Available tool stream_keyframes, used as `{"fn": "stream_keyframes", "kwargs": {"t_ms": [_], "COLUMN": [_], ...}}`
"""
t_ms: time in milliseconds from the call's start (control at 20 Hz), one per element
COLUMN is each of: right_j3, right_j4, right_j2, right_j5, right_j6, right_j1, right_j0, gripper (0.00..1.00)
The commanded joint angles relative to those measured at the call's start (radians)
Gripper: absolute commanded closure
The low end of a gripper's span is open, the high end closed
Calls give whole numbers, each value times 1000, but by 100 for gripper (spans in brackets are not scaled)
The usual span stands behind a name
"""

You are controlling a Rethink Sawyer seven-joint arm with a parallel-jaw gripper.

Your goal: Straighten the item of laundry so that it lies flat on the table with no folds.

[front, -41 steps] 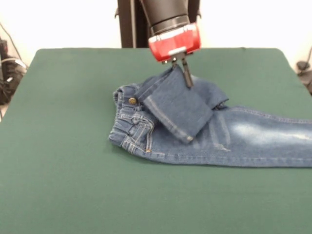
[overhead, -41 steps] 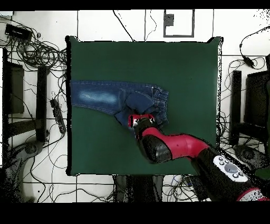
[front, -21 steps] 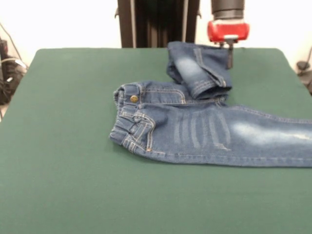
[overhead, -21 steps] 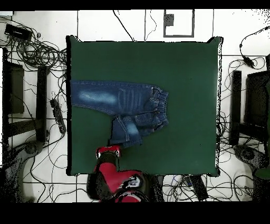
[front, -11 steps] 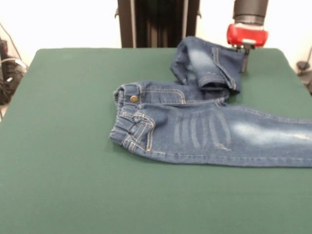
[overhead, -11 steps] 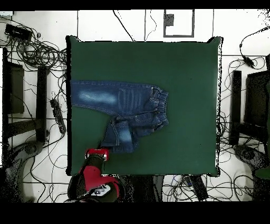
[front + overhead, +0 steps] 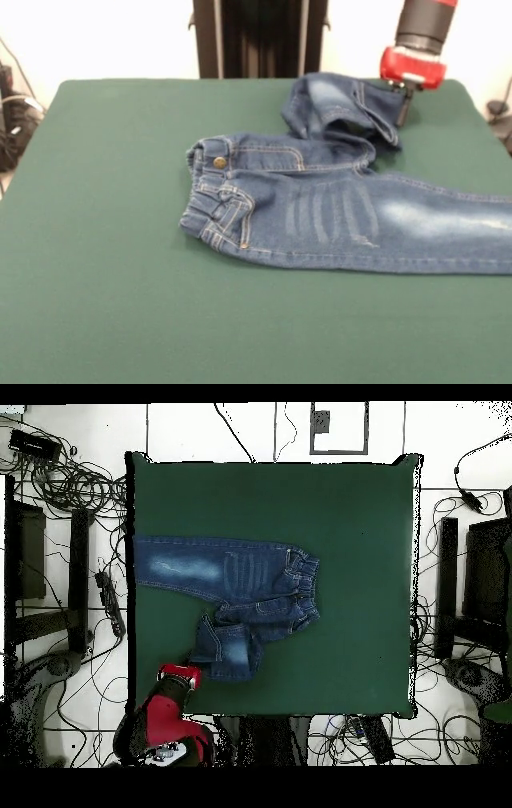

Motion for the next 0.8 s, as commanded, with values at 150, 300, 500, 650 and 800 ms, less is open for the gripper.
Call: {"fn": "stream_keyframes", "kwargs": {"t_ms": [150, 300, 500, 650, 800], "right_j3": [-138, -155, -182, -210, -251], "right_j4": [258, 304, 387, 443, 494], "right_j2": [104, 109, 99, 92, 91], "right_j5": [213, 249, 306, 338, 337], "right_j6": [141, 140, 125, 112, 106], "right_j1": [-92, -111, -133, -131, -96], "right_j0": [102, 130, 173, 199, 219], "gripper": [100, 100, 100, 100, 100]}}
